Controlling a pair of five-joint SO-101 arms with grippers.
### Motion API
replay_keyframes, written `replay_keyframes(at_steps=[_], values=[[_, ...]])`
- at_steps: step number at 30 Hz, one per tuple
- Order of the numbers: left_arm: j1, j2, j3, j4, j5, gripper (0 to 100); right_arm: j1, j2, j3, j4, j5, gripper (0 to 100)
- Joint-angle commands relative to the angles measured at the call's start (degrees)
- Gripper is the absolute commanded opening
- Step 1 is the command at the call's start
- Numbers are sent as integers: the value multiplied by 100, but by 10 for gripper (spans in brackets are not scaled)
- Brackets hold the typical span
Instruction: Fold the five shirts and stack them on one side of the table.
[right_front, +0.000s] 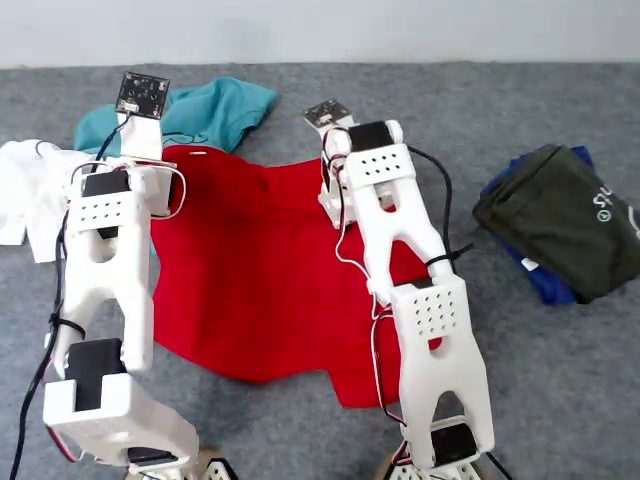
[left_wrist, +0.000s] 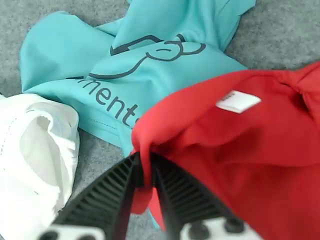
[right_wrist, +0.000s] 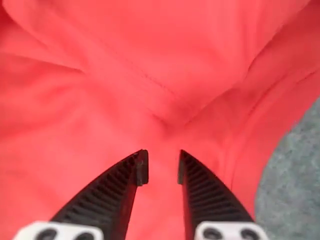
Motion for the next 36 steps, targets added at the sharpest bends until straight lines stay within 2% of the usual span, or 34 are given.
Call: replay_keyframes(at_steps=[1,7,19,21,25,27,36], values=[[-35,-35,-127,53,-44,14,-22,-31,9,-295,-70,139],[-35,-35,-22,44,-53,14,-13,-22,9,-822,-70,139],[-26,-35,-22,35,-44,14,-4,505,0,-1174,-26,138],[-26,-35,-22,35,-44,14,-4,514,0,-1253,-26,115],[-26,-35,-22,35,-44,14,4,558,-211,-1235,-26,2],[-26,-35,-22,35,-44,14,4,567,-299,-1226,-26,24],[-26,-35,40,18,-44,14,391,497,-360,-1200,-18,9]])
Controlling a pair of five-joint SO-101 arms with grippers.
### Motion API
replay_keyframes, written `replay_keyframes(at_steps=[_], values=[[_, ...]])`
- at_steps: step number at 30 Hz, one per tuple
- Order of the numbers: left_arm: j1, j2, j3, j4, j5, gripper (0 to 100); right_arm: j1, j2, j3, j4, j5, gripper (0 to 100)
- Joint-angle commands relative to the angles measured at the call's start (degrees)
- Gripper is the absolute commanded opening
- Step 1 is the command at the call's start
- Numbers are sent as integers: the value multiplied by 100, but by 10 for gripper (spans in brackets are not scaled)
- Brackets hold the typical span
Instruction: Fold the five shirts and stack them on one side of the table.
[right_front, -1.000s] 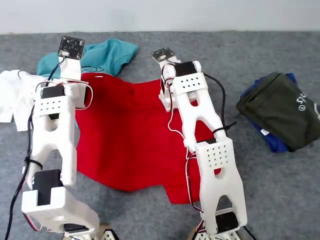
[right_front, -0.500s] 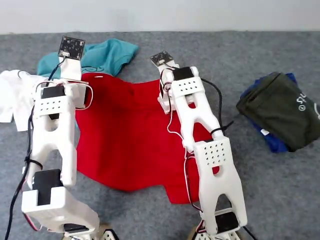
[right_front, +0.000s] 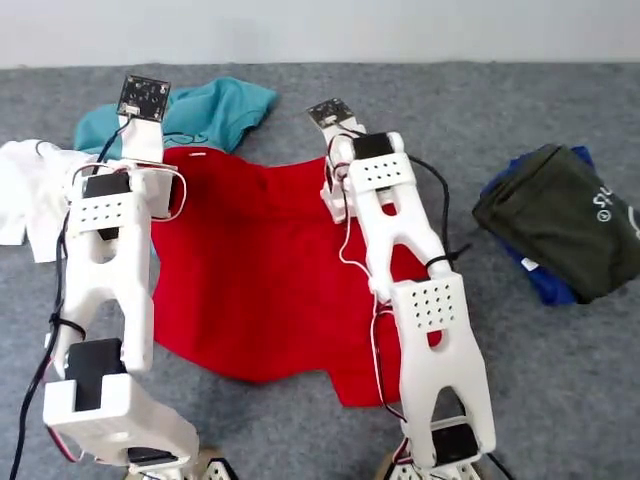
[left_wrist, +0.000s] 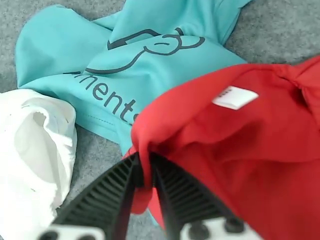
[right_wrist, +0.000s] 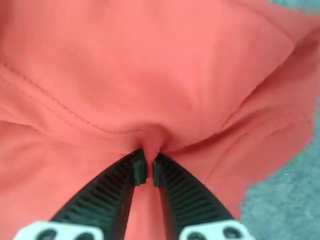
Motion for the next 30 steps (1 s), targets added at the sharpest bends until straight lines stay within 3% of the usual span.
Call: replay_keyframes(at_steps=[1,18,30], values=[[-26,-35,-31,18,-35,14,198,-154,-360,4,-18,9],[-26,-35,-31,35,-35,14,171,-374,-3253,1868,141,9],[-26,-35,-31,35,-35,14,171,-321,-2998,1877,149,39]])
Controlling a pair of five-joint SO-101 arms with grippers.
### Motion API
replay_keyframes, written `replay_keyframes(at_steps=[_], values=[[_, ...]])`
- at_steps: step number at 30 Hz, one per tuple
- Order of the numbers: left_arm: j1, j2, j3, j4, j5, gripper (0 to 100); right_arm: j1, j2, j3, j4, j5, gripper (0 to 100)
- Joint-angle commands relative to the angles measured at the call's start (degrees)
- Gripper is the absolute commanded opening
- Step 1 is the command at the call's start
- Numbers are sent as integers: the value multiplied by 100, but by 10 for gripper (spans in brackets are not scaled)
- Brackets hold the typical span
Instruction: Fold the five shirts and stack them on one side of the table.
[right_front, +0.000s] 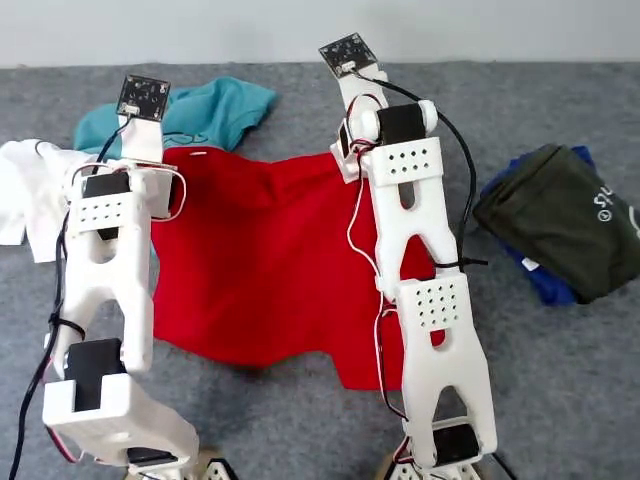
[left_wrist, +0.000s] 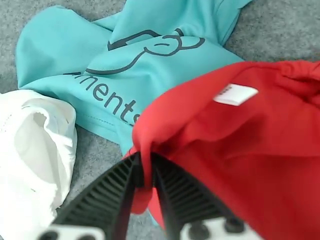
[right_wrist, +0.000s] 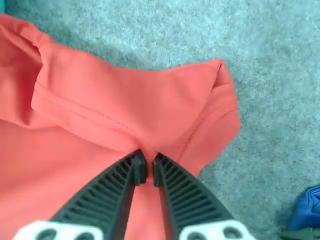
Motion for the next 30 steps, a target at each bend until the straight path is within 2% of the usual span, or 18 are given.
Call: replay_keyframes(at_steps=[1,8,18,24,29,30], values=[[-26,-35,-31,35,-35,14,57,-321,255,233,35,58],[-26,-35,-31,35,-35,14,-22,-145,1204,-242,18,90],[-26,-35,-22,35,-35,14,-400,462,1222,-593,53,93],[-26,-26,13,35,-35,14,-356,769,1222,-1033,62,88],[-26,-26,31,35,-35,14,-242,980,1222,-1367,220,2],[-26,-26,31,35,-35,14,-224,1007,1222,-1367,325,13]])
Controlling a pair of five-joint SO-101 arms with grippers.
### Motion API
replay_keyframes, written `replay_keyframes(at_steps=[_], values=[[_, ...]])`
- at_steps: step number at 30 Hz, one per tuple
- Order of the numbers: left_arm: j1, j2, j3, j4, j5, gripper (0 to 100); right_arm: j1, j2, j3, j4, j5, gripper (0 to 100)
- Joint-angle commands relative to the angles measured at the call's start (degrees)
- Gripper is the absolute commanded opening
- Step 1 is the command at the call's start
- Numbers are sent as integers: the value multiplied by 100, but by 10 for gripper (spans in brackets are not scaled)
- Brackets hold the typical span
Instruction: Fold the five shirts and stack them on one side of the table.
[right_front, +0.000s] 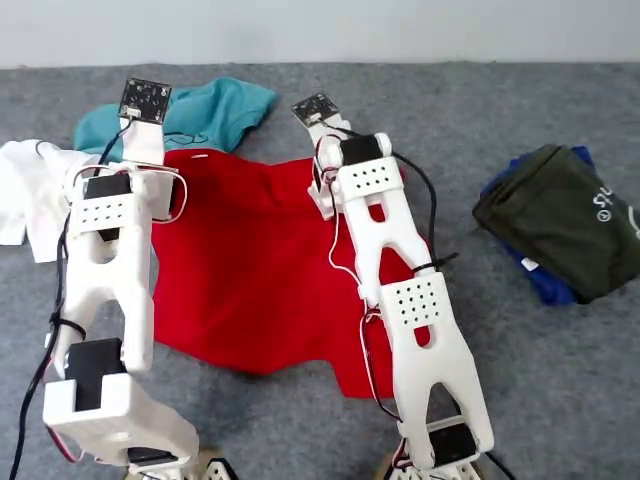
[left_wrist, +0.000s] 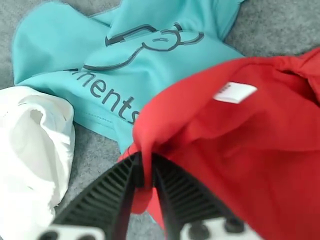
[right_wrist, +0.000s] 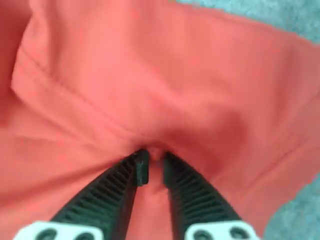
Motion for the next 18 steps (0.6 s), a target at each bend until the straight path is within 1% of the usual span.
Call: replay_keyframes(at_steps=[1,5,13,18], values=[[-26,-26,-40,35,-35,14,127,-31,0,-136,299,18],[-26,-26,-40,35,-35,14,207,-92,-264,-31,299,9],[-26,-26,-40,35,-35,14,224,-418,-2101,1174,334,8],[-26,-26,-40,35,-35,14,233,-699,-2022,1297,343,8]])
